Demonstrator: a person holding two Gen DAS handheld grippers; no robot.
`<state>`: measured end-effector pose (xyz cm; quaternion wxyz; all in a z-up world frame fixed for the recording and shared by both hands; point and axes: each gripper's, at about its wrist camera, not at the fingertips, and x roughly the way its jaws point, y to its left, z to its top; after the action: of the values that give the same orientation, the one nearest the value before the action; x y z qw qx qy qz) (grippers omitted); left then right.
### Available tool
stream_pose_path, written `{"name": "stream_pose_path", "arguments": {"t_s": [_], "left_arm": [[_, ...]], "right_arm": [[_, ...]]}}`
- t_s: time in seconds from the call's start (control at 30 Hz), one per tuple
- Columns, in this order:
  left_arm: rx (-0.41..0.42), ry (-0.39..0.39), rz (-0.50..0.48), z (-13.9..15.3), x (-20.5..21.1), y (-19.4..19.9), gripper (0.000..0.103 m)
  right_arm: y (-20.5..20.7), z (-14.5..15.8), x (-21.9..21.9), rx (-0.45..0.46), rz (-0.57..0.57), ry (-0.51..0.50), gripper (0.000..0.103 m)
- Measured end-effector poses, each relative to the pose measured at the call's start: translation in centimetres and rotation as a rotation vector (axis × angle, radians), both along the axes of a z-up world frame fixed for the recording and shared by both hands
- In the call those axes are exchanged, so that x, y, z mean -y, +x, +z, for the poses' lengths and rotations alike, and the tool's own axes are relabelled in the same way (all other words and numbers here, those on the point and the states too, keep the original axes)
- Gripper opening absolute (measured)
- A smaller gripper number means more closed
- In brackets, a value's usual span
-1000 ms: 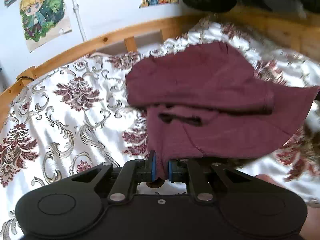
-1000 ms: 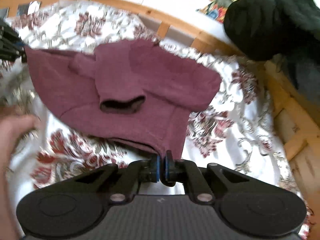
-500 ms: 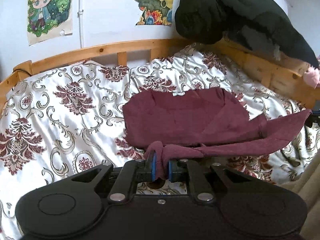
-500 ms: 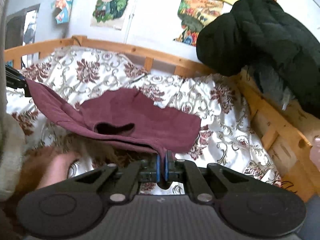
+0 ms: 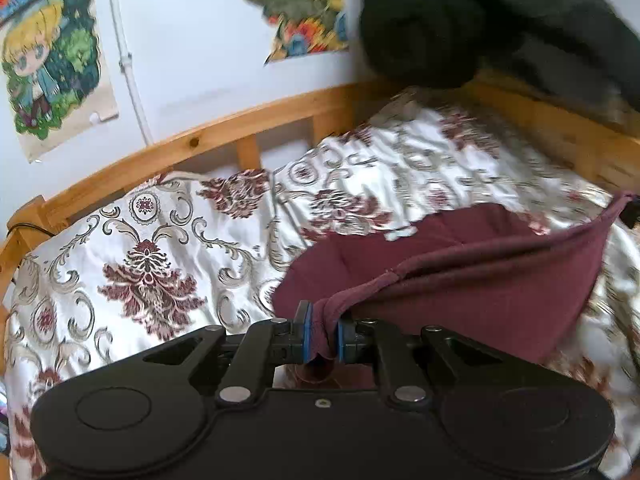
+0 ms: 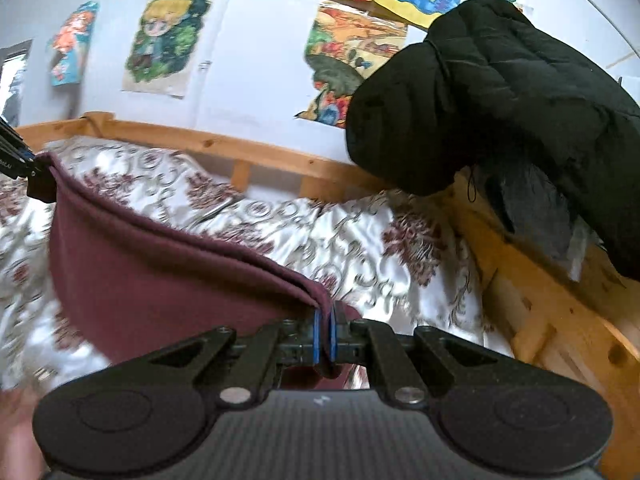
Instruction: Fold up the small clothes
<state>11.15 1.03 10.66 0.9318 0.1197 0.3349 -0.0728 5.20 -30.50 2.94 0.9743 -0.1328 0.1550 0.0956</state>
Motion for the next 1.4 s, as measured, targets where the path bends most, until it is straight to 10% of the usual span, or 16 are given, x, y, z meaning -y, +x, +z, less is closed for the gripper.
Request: {"name": "stream_pose_path", "arguments": {"t_s": [0.33, 0.63, 0.83, 0.9, 0.97, 1.17, 1.4], "left_arm": [[-0.147, 0.008, 0.109, -5.9, -0.1, 16.3, 0.013], [-0.253, -0.023, 0.145, -12.0, -0.9, 21.9, 0.016], [-0.241, -0.072, 0.158, -13.3, -1.5, 21.5, 0.042], [-0.242, -0.117, 0.178, -12.8, -2.2, 21.4, 0.079], [-0.224, -0.174, 0.204, -12.0, -3.1, 20.8, 0.088], [-0.126, -0.301, 0.292, -10.6, -5.7, 15.8, 0.102], [-0.095, -0.417, 0.238, -12.0, -5.9, 7.8, 0.102]], "right_arm": [[14.7, -3.9, -0.6, -0.089, 0.007, -0.078, 0.006], [21.5, -9.5, -0.5, -0.223, -0.041, -0.056, 0.015], [20.6, -10.9, 0.5, -0.237, -0.073, -0.003, 0.059], [20.0, -10.8, 0.9, -0.233, -0.083, 0.02, 0.074], [19.2, -10.4, 1.4, -0.233, -0.082, 0.065, 0.077], [13.3, -9.9, 1.8, -0.213, -0.084, 0.158, 0.1], [7.4, -9.9, 0.6, -0.256, -0.113, 0.2, 0.103]]}}
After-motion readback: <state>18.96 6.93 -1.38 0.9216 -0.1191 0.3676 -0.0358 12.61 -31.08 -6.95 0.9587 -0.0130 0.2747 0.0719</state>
